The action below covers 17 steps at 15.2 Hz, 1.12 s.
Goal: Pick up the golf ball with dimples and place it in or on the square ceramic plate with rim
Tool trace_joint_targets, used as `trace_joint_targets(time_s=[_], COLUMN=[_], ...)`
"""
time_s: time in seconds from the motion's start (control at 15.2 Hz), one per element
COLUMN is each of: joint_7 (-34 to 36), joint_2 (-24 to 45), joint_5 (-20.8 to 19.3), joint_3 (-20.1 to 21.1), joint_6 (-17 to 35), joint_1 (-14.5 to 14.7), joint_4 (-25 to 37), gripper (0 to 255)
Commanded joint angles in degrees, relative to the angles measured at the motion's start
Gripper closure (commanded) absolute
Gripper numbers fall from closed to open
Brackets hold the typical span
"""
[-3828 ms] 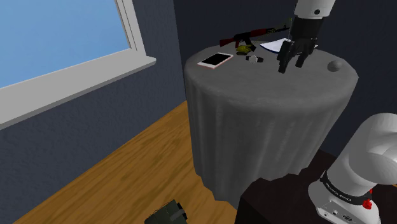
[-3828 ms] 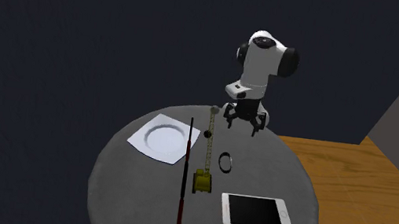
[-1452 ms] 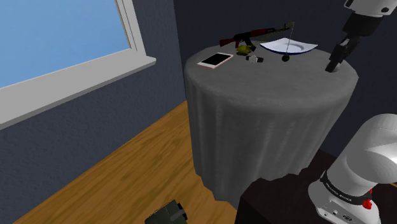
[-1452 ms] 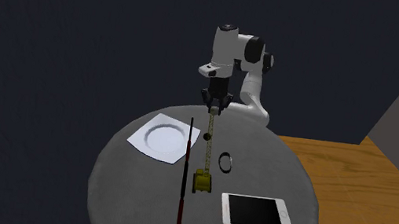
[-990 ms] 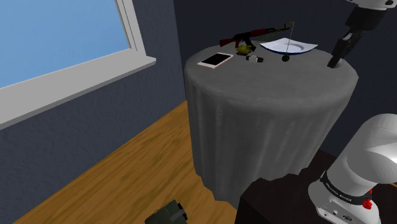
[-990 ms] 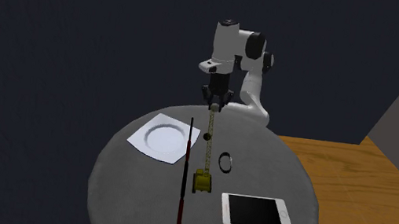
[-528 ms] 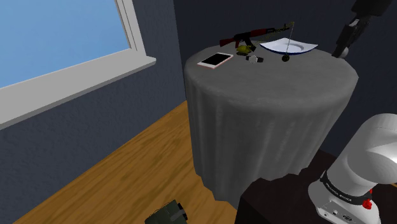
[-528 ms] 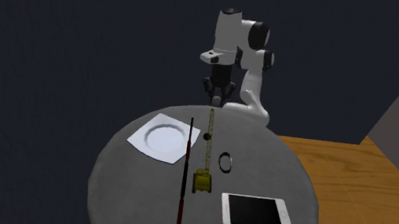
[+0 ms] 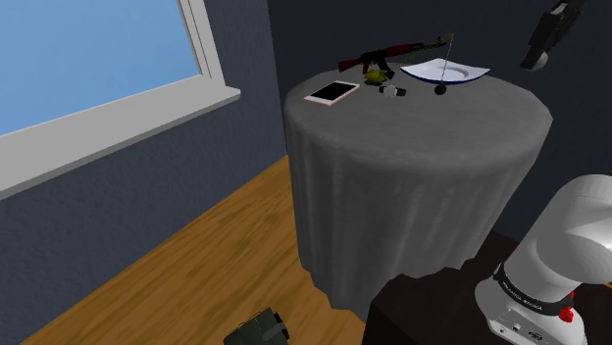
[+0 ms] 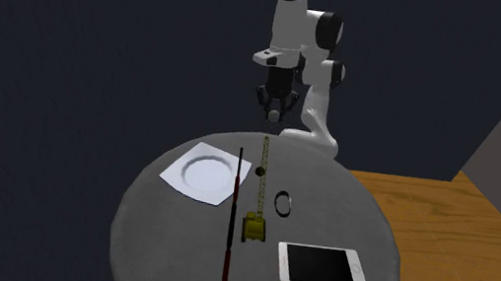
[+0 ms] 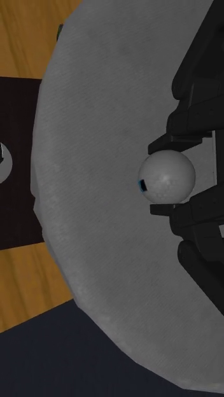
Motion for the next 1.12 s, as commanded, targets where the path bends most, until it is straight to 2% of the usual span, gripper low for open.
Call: trace_joint_targets(time_s=[0.0, 0.59, 0.86, 1.06], joint_7=[-0.51, -5.33, -8.62, -11.83], joint_2=[2.27, 20.25, 29.42, 37.19], joint_5=[-0.19, 0.29, 2.58, 5.72], joint_3=[-0.88, -9.52, -14.37, -18.67], joint_6=[0.65, 8.24, 10.18, 10.87], joint_1=[0.55, 5.35, 7.63, 9.14], joint_4=[1.74, 13.11, 20.32, 26.81], gripper=[255, 255, 255, 255])
